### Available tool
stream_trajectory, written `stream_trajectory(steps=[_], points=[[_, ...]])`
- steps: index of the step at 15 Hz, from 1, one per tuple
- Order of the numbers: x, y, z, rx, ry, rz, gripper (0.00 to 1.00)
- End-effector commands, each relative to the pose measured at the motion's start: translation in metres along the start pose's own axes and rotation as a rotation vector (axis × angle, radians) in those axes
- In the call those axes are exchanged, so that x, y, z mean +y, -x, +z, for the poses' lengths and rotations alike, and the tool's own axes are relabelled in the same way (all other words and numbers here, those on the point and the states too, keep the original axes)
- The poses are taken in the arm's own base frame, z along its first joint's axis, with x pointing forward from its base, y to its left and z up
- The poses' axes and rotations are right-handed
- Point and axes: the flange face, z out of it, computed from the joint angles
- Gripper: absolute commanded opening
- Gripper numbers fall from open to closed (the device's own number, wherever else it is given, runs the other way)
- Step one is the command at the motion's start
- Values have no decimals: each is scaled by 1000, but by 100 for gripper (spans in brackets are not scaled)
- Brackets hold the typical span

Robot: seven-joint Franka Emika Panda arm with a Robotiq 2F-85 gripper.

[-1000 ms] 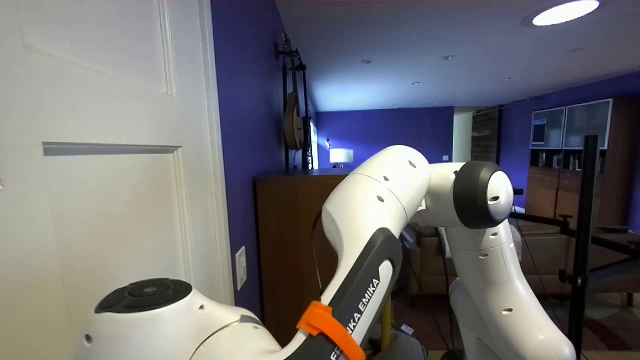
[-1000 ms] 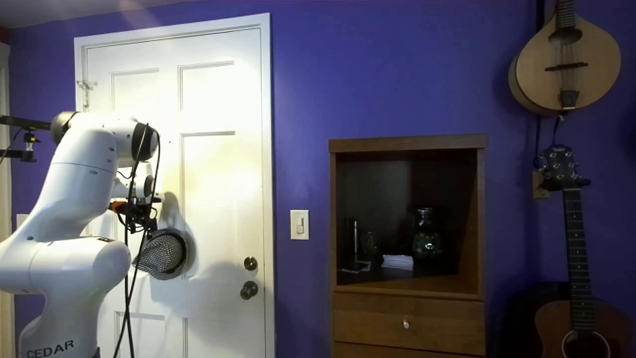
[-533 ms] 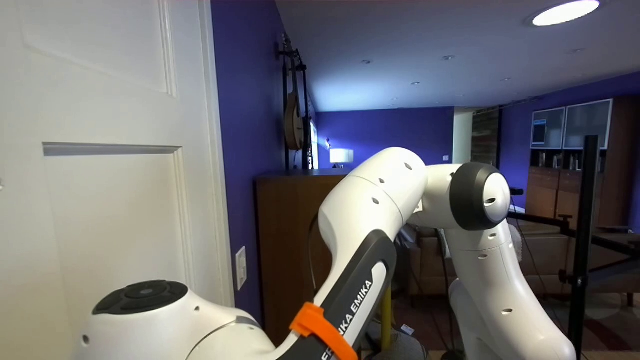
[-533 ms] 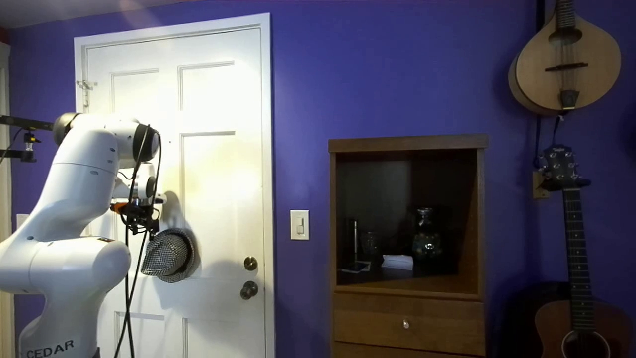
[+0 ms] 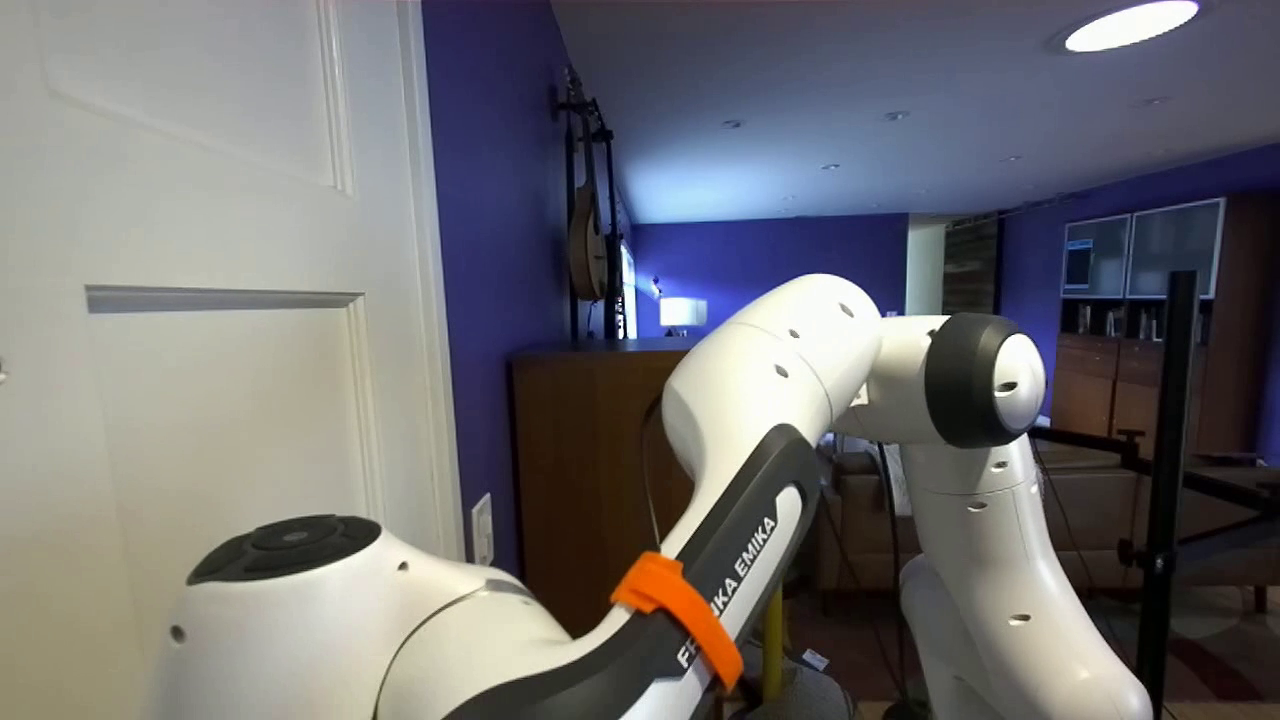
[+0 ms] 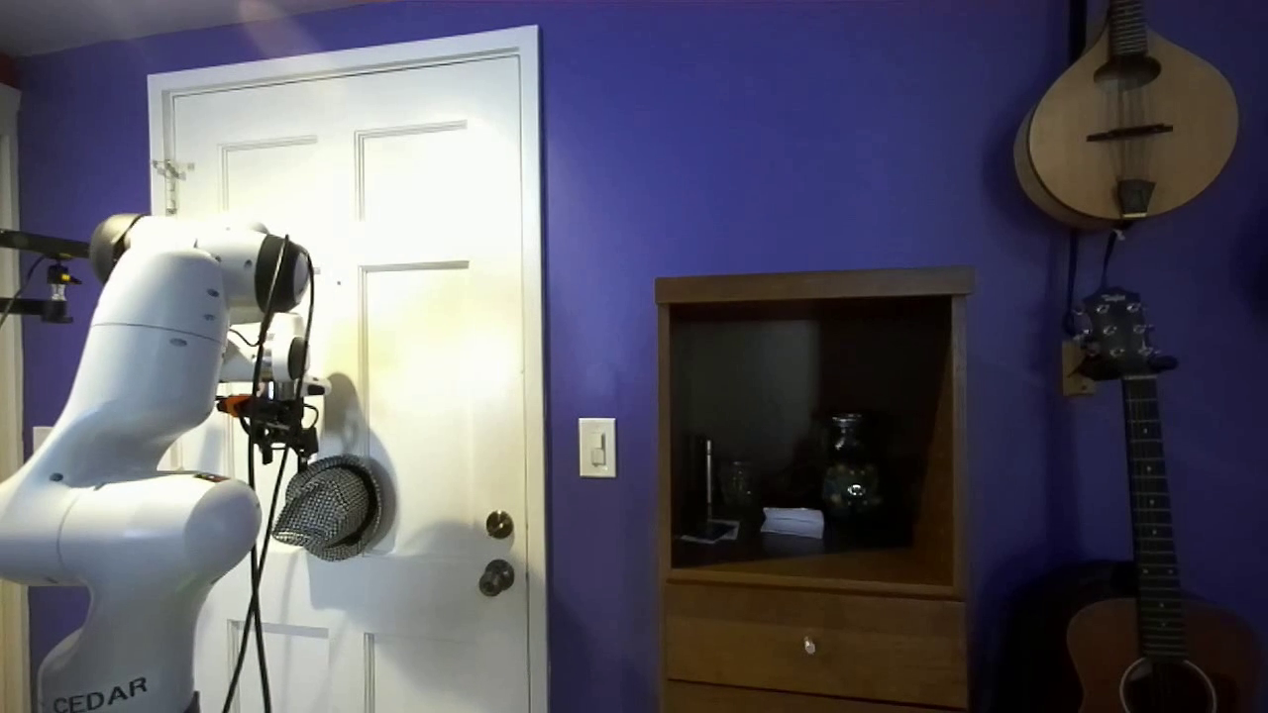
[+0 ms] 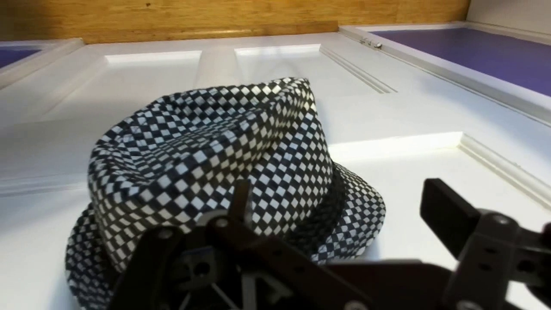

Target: Pick up the hat and hang it on the hook in the middle of the door

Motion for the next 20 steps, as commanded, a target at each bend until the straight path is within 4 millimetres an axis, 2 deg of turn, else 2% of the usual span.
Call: stream_trajectory(steps=[1, 8, 11, 17, 20], points=[[18, 20, -37, -31, 73, -41, 100], [69, 49, -98, -67, 226, -75, 100], [88, 59, -127, -21, 279, -39, 100], [111, 73, -181, 120, 326, -8, 100], [115, 81, -205, 193, 332, 14, 100]])
